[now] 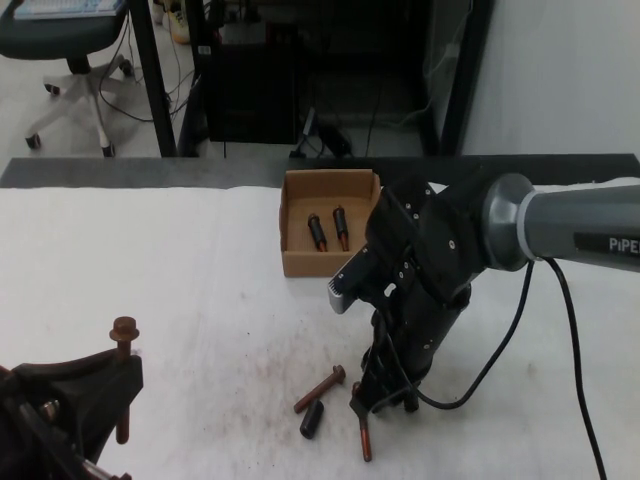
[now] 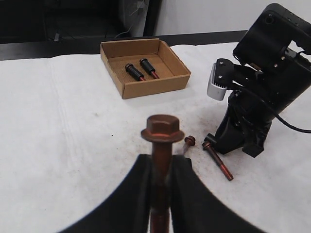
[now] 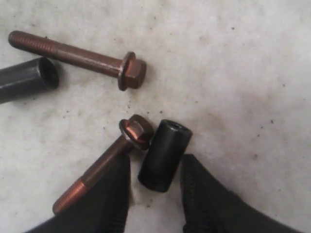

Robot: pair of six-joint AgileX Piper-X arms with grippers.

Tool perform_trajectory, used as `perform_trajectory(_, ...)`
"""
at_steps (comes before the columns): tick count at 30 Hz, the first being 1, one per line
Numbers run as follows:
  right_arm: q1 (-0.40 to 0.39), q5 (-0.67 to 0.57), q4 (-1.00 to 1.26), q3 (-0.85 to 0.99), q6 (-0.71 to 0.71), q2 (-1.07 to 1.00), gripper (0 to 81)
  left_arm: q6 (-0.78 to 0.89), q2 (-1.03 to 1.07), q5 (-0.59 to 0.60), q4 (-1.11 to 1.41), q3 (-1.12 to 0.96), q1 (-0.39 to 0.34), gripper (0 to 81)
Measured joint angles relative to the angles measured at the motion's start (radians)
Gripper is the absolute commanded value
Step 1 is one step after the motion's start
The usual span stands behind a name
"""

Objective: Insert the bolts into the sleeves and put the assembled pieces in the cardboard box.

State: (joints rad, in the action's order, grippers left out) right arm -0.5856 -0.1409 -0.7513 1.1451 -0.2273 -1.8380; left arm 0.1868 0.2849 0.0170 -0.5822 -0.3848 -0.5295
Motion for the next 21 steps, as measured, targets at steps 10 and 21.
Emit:
perform_trajectory(10, 0.019, 0.000, 0.000, 0.000, -0.034, -0.024, 27.9, 0.000, 0.000, 0.000, 0.000, 0.000, 0.000, 0.3)
perform_trajectory(21, 0.023, 0.000, 0.001, 0.000, -0.034, -0.033, 27.9, 0.000, 0.000, 0.000, 0.000, 0.000, 0.000, 0.3)
